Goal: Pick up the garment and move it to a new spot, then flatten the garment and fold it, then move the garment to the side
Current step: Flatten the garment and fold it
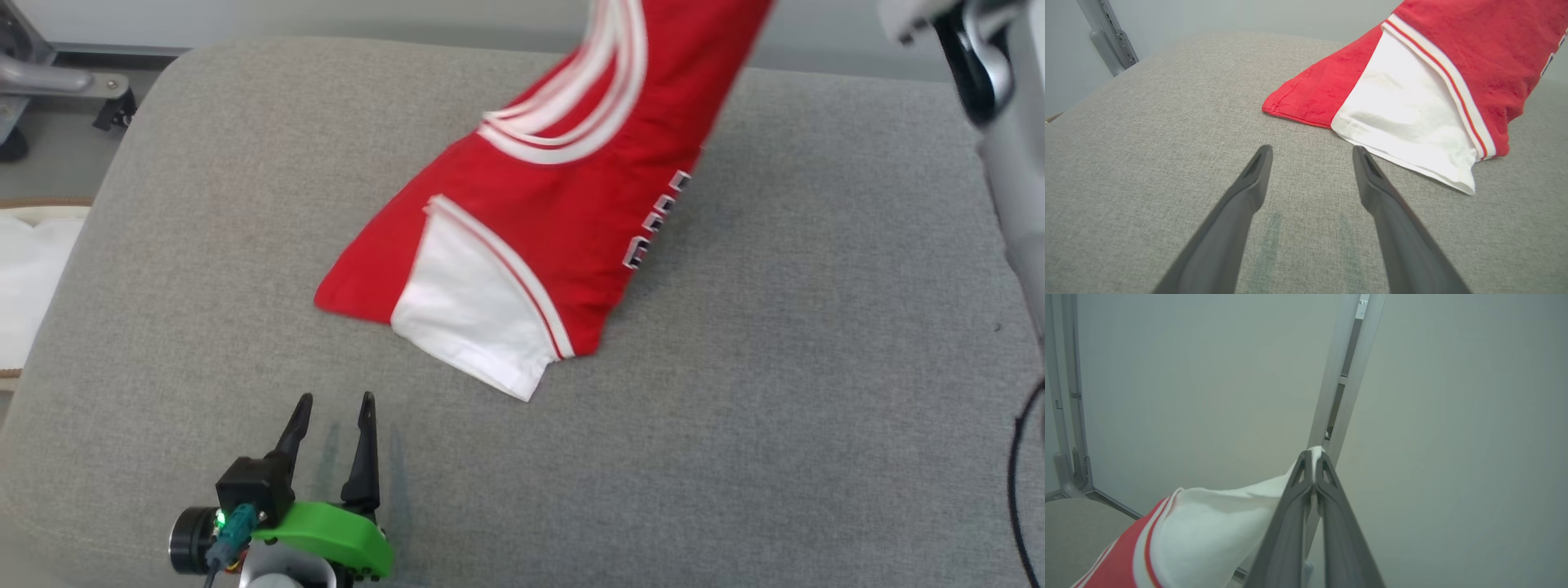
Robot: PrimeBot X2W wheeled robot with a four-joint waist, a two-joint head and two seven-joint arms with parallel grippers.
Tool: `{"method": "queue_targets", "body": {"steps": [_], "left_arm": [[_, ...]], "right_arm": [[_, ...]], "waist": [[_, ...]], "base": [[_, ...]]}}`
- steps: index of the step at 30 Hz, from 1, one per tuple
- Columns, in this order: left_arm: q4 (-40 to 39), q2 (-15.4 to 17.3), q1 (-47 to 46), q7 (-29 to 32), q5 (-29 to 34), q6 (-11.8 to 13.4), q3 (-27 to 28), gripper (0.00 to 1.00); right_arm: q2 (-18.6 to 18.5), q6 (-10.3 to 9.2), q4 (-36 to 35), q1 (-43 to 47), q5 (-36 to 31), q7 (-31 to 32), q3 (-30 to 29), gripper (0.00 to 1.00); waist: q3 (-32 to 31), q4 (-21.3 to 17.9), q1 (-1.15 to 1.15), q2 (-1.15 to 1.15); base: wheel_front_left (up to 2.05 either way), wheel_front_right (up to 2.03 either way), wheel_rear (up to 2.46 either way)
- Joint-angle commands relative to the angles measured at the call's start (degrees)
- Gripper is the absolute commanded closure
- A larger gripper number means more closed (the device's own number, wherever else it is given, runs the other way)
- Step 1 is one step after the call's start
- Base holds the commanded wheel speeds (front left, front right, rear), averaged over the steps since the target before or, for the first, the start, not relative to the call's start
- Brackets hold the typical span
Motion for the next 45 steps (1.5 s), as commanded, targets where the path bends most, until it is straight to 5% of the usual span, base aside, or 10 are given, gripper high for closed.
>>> {"method": "queue_targets", "body": {"steps": [1,2,8,14,21,29,36,45], "left_arm": [[0.0,0.1,-1.3,0.0,0.2,-0.3,-0.2,0.0],[0.0,0.1,-1.4,0.0,0.3,-0.4,-0.3,0.0],[-0.1,0.1,-2.6,0.0,0.8,-0.8,-0.1,0.0],[0.4,0.2,-2.5,0.0,1.4,-1.0,1.0,0.0],[0.4,0.1,-2.8,0.0,1.0,-1.1,0.9,0.0],[0.5,0.1,-2.3,0.0,0.3,-0.8,-0.1,0.0],[-0.1,0.1,-3.3,0.0,-0.2,-0.7,-0.6,0.0],[-0.9,0.1,-4.2,0.0,-0.3,-0.7,-0.9,0.0]], "right_arm": [[-1.9,-0.12,2.9,3.1,-1.4,0.0,-2.0,0.64],[-2.7,-0.12,4.3,4.3,-1.8,0.0,-3.3,0.0],[-6.1,-0.11,7.1,13.1,-5.3,0.0,-11.8,0.0],[-1.9,-0.11,1.5,19.4,-6.6,0.0,-13.0,0.0],[4.3,-0.11,-4.3,22.8,-3.1,0.0,1.2,0.0],[9.2,-0.12,-2.5,21.6,7.3,1.2,22.5,0.0],[10.8,-0.12,2.1,20.5,11.5,1.6,28.0,0.0],[11.4,-0.12,8.3,21.5,10.7,0.1,27.8,0.0]], "waist": [[1.7,-0.6,0.0,0.0],[1.9,-0.7,0.0,0.0],[3.7,-1.0,0.0,0.0],[3.2,-2.1,0.0,0.0],[2.7,-2.2,0.0,0.0],[2.9,-0.1,0.0,0.0],[3.9,1.7,0.0,0.0],[5.3,2.2,0.0,0.0]], "base": [[0.0,0.0,0.0],[0.0,0.0,0.0],[0.0,0.0,0.0],[0.0,0.0,0.0],[0.0,0.0,0.0],[0.0,0.0,0.0],[0.0,0.0,0.0],[0.0,0.0,0.0]]}}
